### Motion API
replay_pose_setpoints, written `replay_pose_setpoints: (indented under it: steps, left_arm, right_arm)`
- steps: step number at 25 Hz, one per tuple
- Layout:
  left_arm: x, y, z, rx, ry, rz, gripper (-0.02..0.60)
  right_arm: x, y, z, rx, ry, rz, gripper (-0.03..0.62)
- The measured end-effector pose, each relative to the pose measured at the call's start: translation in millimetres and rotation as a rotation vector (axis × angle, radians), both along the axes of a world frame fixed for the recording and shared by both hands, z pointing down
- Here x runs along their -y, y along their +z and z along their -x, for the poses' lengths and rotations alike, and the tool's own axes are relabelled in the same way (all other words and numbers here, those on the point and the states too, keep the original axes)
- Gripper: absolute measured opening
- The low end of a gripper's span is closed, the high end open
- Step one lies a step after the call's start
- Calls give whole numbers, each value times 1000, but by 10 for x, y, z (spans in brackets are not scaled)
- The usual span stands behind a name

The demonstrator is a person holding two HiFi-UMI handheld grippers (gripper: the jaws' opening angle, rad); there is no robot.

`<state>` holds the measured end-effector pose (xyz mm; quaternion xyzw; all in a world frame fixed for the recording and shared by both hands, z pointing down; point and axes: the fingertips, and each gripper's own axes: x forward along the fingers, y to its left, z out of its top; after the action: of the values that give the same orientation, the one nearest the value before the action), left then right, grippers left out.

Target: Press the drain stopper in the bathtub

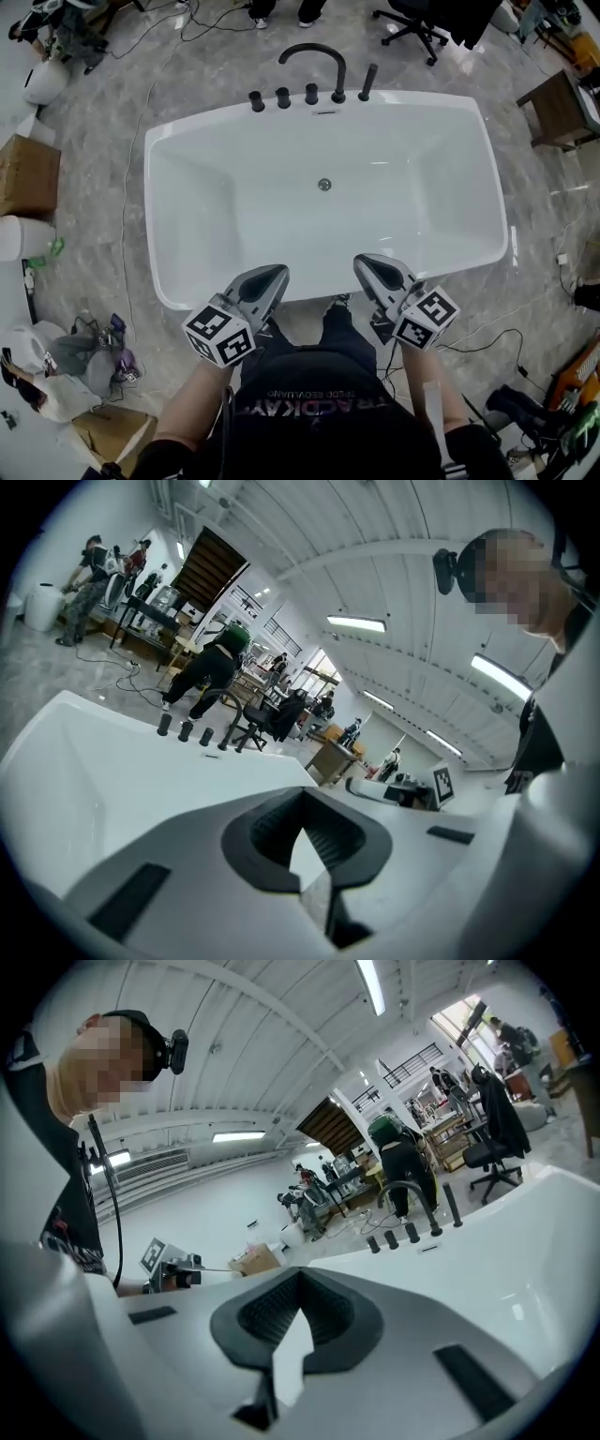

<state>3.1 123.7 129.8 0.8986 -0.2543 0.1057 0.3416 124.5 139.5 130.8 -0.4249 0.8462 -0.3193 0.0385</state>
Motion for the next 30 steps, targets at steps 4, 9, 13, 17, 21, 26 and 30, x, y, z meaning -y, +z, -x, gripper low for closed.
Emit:
replay_pose_setpoints:
  steps: [4, 9, 13, 17, 21, 26, 30]
  left_arm:
    - [25, 153, -20, 15, 11, 31, 6]
    - [108, 396, 47, 55, 47, 45, 6]
    - [265, 623, 168, 83, 41, 34, 6]
    - [379, 944, 225, 79, 23, 60, 6]
    - [460, 1307, 263, 112, 32, 54, 6]
    - [571, 1659, 308, 152, 50, 15, 6]
    - [639, 1955, 332, 185, 74, -19, 6]
  right_arm:
    - [155, 177, -108, -40, -7, 9, 9]
    - [343, 490, -211, -90, 16, 38, 9]
    - [519, 818, -187, -148, 0, 65, 9]
    - [747, 1227, -200, -237, -32, 80, 9]
    - [996, 1696, -234, -330, -73, 93, 9]
    - [1316, 2284, -293, -417, -111, 121, 9]
    - [1558, 2748, -312, -455, -119, 151, 9]
